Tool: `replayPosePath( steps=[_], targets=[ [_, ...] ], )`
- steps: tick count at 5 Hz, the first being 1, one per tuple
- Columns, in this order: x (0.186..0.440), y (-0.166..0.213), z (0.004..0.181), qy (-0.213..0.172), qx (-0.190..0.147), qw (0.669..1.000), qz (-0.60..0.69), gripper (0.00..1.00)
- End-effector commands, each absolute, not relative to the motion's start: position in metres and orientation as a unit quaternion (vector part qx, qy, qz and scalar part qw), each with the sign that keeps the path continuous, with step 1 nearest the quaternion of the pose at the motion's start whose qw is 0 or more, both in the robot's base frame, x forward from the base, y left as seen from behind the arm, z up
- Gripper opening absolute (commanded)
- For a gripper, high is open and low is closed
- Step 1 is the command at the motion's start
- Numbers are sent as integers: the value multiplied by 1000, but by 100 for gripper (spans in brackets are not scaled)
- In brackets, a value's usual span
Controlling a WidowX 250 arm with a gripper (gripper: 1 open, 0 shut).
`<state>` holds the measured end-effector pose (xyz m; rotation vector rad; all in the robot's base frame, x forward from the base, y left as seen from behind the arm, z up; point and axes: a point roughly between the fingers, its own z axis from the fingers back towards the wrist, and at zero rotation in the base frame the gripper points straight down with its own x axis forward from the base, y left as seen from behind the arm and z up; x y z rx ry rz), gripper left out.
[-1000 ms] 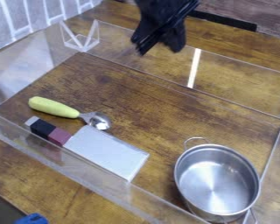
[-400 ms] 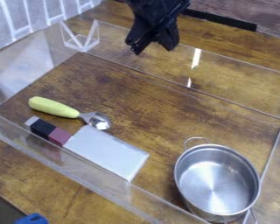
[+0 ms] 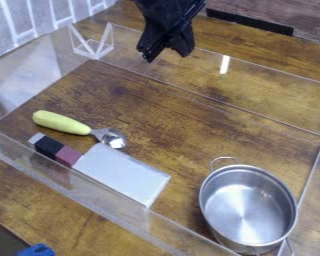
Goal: Move the toy knife to the left side of the table
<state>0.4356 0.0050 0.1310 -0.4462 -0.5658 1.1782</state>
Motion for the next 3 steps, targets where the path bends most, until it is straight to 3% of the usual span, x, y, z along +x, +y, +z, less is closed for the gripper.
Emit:
replayPosePath(
  steps=[1, 2, 3],
  targets=[
    [431, 15, 165, -298, -232, 757, 533, 0],
    [427, 20, 171, -297, -237, 759, 528, 0],
    [429, 27, 164, -297, -247, 761, 521, 0]
  ],
)
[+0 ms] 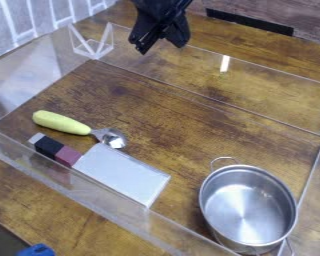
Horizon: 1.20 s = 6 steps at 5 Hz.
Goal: Move the toy knife to the left side of the table
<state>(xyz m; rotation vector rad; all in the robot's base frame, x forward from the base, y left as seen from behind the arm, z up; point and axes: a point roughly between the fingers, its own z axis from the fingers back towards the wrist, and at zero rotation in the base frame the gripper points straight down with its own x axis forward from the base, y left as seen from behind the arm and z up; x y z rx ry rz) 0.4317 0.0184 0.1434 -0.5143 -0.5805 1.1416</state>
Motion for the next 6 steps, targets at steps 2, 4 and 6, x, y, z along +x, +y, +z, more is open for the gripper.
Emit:
replayPosePath(
  steps=[2, 4, 6],
  targets=[
    [443, 16, 154, -296, -247, 760, 524, 0],
    [439, 0, 168, -305, -252, 747, 534, 0],
    [443, 3, 178, -304, -263, 747, 530, 0]
  ],
)
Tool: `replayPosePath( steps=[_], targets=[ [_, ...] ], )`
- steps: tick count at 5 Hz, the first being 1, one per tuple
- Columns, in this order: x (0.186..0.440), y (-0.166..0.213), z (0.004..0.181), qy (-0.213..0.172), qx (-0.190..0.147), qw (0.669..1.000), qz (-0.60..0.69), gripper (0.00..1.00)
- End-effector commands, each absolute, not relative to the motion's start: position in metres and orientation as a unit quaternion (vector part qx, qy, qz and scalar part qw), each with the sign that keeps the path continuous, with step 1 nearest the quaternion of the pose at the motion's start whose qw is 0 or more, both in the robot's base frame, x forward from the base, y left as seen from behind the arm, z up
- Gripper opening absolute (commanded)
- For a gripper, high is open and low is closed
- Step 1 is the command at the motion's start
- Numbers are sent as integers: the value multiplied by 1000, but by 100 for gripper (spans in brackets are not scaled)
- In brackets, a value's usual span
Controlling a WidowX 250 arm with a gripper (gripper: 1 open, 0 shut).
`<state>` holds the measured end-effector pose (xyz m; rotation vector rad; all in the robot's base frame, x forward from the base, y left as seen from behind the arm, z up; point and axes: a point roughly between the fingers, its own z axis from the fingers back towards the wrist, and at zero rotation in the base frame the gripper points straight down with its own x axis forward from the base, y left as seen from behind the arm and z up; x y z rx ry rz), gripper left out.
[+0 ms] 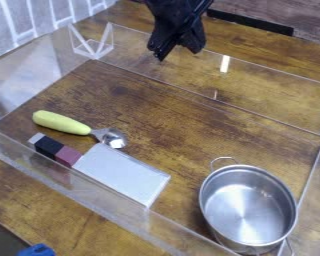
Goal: Move the toy knife to the left side of the table
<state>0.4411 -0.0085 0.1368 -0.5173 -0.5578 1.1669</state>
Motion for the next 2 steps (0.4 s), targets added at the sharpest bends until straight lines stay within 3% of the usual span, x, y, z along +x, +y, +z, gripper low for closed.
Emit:
replayPosePath(
  steps=[1, 2],
  targets=[
    [451, 4, 167, -302, -263, 748, 529, 100],
    [457, 1, 152, -295, -265, 755, 523, 100]
  ],
)
